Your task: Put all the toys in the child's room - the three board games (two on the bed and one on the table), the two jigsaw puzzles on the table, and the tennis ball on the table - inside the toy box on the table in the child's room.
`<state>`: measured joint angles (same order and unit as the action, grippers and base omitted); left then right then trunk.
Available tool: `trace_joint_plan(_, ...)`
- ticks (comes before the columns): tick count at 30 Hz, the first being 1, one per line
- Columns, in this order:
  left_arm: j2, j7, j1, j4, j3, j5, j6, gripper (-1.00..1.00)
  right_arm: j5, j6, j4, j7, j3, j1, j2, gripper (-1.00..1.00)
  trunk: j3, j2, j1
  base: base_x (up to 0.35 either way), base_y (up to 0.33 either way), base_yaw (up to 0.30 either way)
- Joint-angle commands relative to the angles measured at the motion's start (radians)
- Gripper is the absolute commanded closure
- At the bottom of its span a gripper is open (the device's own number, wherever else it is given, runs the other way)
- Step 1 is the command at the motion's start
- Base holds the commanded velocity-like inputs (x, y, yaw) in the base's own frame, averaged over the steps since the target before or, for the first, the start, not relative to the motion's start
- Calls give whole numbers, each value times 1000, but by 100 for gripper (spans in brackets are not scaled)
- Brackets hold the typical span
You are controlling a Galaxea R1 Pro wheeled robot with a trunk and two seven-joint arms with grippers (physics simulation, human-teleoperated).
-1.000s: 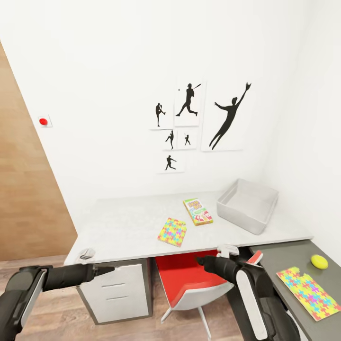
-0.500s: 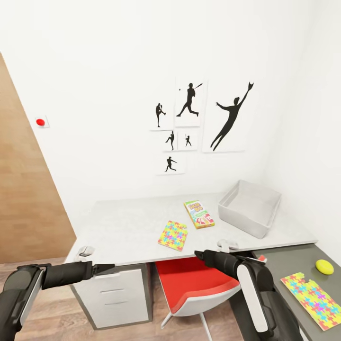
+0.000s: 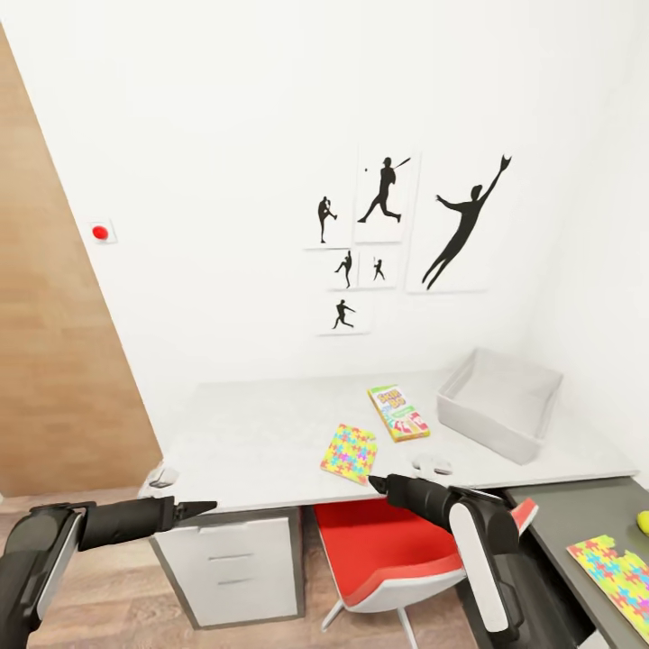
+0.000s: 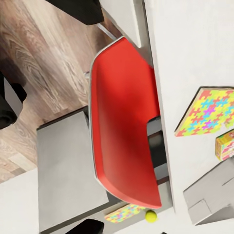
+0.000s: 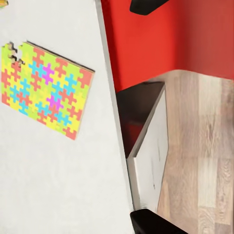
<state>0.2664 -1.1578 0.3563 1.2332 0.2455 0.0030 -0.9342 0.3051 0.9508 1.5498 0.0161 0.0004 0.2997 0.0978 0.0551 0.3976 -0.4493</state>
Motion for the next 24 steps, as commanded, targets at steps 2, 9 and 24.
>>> trace_joint_plan(2,0,-3,1,0,3,0,-9,-100,-1,4,1,2,-1,1,0,-100,2,2,-1,21,12,245)
trace_joint_plan(9,-2,-2,1,0,5,-2,-9,-100,-2,3,0,2,-2,1,-3,-100,3,2,-1,47,4,236)
trace_joint_plan(24,-3,-2,1,0,5,-1,-8,-100,-3,2,-1,4,-8,1,-12,-100,4,2,-1,101,0,33)
